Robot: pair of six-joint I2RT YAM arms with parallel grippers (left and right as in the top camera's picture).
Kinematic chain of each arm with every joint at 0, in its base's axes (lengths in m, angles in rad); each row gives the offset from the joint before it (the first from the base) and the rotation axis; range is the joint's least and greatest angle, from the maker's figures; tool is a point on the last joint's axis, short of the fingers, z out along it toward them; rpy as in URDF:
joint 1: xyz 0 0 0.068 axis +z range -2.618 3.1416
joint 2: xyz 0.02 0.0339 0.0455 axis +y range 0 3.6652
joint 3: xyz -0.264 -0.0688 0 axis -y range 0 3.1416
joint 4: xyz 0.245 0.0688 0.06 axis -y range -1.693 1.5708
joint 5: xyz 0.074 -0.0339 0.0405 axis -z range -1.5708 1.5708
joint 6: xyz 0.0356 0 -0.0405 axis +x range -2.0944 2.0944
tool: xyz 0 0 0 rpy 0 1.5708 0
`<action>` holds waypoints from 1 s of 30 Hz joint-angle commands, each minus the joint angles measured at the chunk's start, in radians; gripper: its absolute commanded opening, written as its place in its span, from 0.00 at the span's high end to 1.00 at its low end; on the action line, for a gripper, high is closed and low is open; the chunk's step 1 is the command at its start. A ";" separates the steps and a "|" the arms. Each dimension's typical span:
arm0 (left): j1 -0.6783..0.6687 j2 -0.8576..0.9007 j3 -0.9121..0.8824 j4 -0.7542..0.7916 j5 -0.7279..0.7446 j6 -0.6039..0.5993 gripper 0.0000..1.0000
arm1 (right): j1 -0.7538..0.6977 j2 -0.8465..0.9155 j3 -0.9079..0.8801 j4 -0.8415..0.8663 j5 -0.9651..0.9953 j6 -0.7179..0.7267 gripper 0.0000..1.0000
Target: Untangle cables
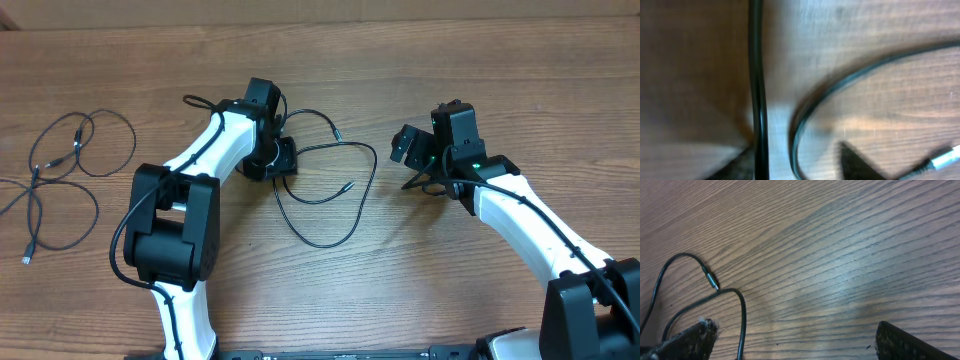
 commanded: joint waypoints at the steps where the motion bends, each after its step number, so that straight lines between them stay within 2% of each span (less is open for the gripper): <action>1: 0.005 0.086 -0.055 0.042 -0.031 0.140 0.63 | 0.003 -0.001 0.001 0.006 0.010 0.002 0.00; 3: 0.000 0.086 -0.055 0.054 0.014 0.243 0.60 | 0.003 -0.001 0.001 0.006 0.010 0.002 0.00; 7: -0.015 0.086 -0.055 0.075 -0.053 0.271 0.56 | 0.003 -0.001 0.001 0.006 0.010 0.002 0.00; 10: -0.030 0.086 -0.055 0.106 -0.108 0.278 0.63 | 0.003 -0.001 0.001 0.006 0.010 0.002 0.00; 15: -0.061 0.088 -0.055 0.125 -0.125 0.297 0.65 | 0.003 -0.001 0.001 0.006 0.010 0.002 0.00; 24: -0.087 0.088 -0.089 0.073 -0.183 0.297 0.85 | 0.003 -0.001 0.001 0.006 0.010 0.002 0.00; 26: -0.085 0.088 -0.089 0.054 -0.182 0.296 0.96 | 0.003 -0.001 0.001 0.006 0.010 0.002 0.00; 30: -0.073 0.085 -0.081 0.049 -0.119 0.296 0.96 | 0.003 -0.001 0.001 0.006 0.010 0.002 0.00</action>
